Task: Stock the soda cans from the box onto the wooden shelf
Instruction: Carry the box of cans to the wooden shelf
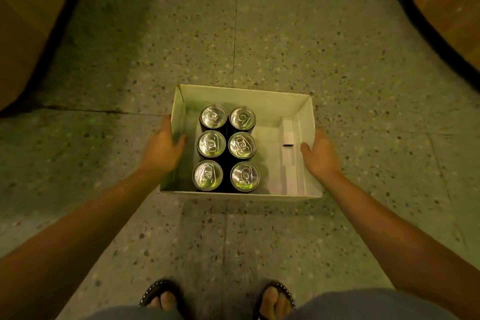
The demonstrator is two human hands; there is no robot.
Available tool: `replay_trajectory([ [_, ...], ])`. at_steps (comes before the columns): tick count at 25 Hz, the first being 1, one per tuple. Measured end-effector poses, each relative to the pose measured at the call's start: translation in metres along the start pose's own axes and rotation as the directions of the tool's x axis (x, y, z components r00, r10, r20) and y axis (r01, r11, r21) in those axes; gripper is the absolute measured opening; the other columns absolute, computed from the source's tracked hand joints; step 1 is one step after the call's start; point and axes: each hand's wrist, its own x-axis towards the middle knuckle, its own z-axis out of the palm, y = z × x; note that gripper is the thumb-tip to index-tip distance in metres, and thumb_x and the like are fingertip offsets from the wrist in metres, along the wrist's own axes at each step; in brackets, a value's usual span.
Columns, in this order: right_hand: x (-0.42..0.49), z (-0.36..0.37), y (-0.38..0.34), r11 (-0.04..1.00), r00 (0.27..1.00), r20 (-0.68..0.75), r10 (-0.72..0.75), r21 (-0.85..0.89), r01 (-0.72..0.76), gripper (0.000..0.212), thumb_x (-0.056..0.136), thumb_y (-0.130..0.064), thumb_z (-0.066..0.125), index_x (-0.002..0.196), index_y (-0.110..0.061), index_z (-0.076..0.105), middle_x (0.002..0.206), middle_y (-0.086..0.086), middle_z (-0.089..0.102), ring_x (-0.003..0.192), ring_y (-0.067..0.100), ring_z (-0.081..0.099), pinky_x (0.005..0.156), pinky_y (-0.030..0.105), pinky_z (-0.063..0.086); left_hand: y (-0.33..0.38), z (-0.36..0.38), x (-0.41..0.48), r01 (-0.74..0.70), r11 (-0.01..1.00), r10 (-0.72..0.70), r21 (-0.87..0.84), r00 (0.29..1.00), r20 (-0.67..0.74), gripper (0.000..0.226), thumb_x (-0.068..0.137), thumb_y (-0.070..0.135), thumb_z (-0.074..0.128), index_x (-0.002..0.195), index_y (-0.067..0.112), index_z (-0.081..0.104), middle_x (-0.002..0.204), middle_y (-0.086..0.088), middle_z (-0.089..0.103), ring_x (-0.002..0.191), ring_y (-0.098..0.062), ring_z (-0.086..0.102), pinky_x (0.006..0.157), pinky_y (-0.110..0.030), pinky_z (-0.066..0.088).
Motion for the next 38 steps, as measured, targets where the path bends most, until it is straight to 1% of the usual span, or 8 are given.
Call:
replay_trajectory([
  [3,-0.002,0.003,0.005,0.998,1.0,0.004,0.028,0.055,-0.029,0.033,0.093,-0.006,0.04,0.125,0.0,0.042,0.118,0.024,0.058,0.104,0.039,0.056,0.083,0.038,0.044,-0.001,0.002,0.001,0.024,0.999,-0.024,-0.036,1.0,-0.008,0.053,0.092,0.008,0.046,0.14,0.012,0.027,0.125,-0.026,0.055,0.109,-0.043,0.055,0.09,-0.047,0.045],
  [7,-0.003,0.004,0.006,0.992,1.0,-0.025,0.007,0.124,-0.004,0.035,0.093,-0.004,0.038,0.127,-0.005,0.044,0.117,0.02,0.06,0.103,0.035,0.058,0.08,0.031,0.041,-0.001,0.001,0.0,0.022,0.999,-0.023,-0.047,1.0,-0.019,0.061,0.09,-0.001,0.04,0.143,0.022,0.021,0.125,-0.025,0.054,0.109,-0.042,0.054,0.091,-0.047,0.045],
  [11,-0.001,0.002,0.009,0.978,0.999,-0.036,-0.01,0.21,0.017,0.039,0.092,-0.003,0.04,0.13,-0.008,0.047,0.118,0.018,0.062,0.105,0.032,0.059,0.088,0.031,0.043,-0.004,0.001,-0.002,0.015,0.997,-0.019,-0.073,0.999,-0.05,0.057,0.091,-0.003,0.039,0.143,0.018,0.025,0.131,-0.023,0.052,0.115,-0.041,0.052,0.096,-0.046,0.043],
  [18,0.003,-0.031,-0.014,0.952,0.998,-0.056,-0.03,0.304,0.045,0.035,0.092,-0.001,0.041,0.126,-0.004,0.05,0.113,0.012,0.062,0.097,0.021,0.057,0.084,0.026,0.041,0.029,-0.037,-0.001,-0.041,0.993,0.033,-0.109,0.997,-0.07,0.057,0.09,-0.004,0.04,0.141,0.019,0.03,0.124,-0.012,0.056,0.112,-0.035,0.054,0.091,-0.039,0.044],
  [20,0.001,-0.074,-0.045,0.943,0.998,-0.051,-0.03,0.331,0.045,0.035,0.092,-0.002,0.04,0.126,-0.005,0.05,0.108,0.005,0.06,0.095,0.018,0.055,0.082,0.025,0.04,0.066,-0.079,-0.008,-0.04,0.993,0.03,-0.11,0.996,-0.085,0.057,0.09,-0.004,0.041,0.142,0.019,0.03,0.127,-0.009,0.054,0.117,-0.032,0.051,0.094,-0.037,0.041],
  [27,-0.035,-0.296,-0.196,0.927,0.995,-0.045,-0.089,0.361,0.099,0.032,0.092,-0.003,0.04,0.121,-0.009,0.054,0.104,0.003,0.06,0.092,0.017,0.055,0.079,0.026,0.041,0.232,-0.28,-0.062,-0.026,0.996,0.02,-0.087,0.997,-0.073,0.061,0.091,0.001,0.042,0.144,0.025,0.022,0.142,-0.012,0.045,0.129,-0.035,0.043,0.105,-0.051,0.037],
  [34,-0.082,-0.54,-0.363,0.959,0.981,-0.113,-0.155,0.221,0.177,0.031,0.091,-0.004,0.039,0.115,-0.012,0.057,0.096,-0.003,0.058,0.09,0.019,0.055,0.073,0.028,0.039,0.416,-0.501,-0.126,-0.097,0.995,0.092,-0.034,0.989,-0.117,0.061,0.084,-0.004,0.043,0.138,0.022,0.034,0.131,-0.012,0.055,0.121,-0.036,0.048,0.102,-0.045,0.04],
  [38,-0.097,-0.655,-0.446,0.971,0.971,-0.16,-0.18,0.131,0.201,0.031,0.09,-0.007,0.04,0.115,-0.013,0.057,0.111,0.009,0.063,0.099,0.03,0.057,0.081,0.036,0.044,0.498,-0.604,-0.145,-0.149,0.988,0.143,-0.037,0.981,-0.131,0.062,0.08,-0.004,0.043,0.137,0.021,0.037,0.131,-0.014,0.055,0.119,-0.037,0.05,0.099,-0.047,0.043],
])
